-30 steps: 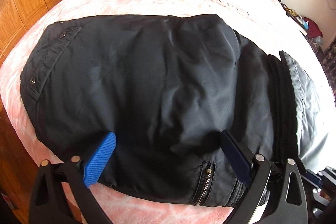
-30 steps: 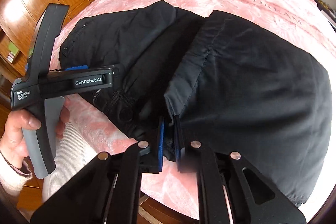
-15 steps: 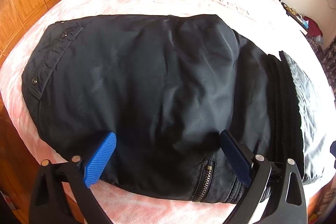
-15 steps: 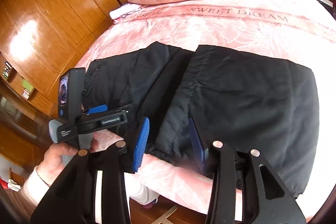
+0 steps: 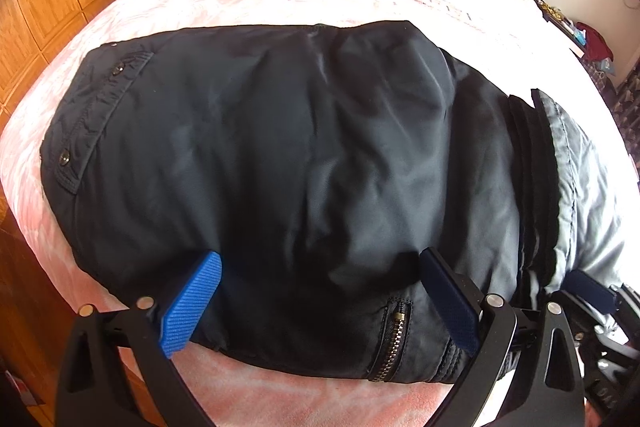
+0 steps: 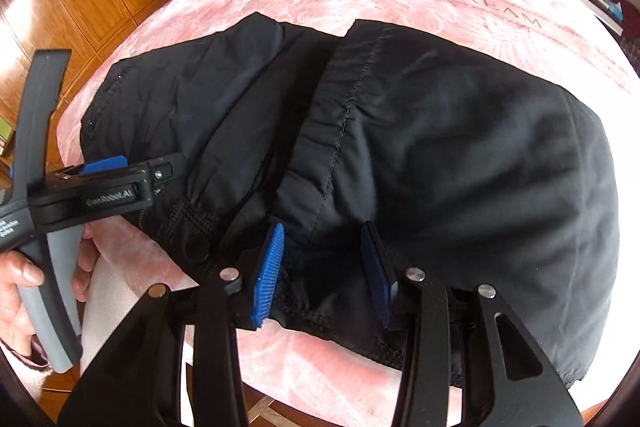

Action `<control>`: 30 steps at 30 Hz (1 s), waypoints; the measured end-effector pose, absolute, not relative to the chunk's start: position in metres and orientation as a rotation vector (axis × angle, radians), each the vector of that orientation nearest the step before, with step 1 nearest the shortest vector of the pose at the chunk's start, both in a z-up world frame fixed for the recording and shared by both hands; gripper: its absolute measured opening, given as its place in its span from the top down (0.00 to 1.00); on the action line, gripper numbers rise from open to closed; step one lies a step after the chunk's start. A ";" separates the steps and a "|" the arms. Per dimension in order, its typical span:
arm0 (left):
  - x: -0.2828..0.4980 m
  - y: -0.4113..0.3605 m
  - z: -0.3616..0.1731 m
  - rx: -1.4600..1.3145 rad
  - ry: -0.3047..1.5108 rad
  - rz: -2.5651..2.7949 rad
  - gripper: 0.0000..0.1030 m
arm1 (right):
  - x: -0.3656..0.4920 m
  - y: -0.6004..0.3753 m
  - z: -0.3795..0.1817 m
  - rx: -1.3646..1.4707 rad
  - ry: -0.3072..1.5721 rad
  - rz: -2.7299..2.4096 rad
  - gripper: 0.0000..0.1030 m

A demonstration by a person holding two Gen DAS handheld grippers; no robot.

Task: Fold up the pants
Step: 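Grasp the folded pants edge with both tools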

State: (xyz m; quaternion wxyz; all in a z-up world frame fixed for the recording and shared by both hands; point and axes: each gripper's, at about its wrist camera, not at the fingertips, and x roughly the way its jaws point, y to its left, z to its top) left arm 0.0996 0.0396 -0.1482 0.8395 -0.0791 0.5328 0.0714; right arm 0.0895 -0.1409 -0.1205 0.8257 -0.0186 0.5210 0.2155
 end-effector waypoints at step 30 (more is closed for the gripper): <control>0.064 0.094 -0.131 -0.319 1.065 0.238 0.04 | 0.083 -0.153 -0.096 0.035 1.057 0.539 0.57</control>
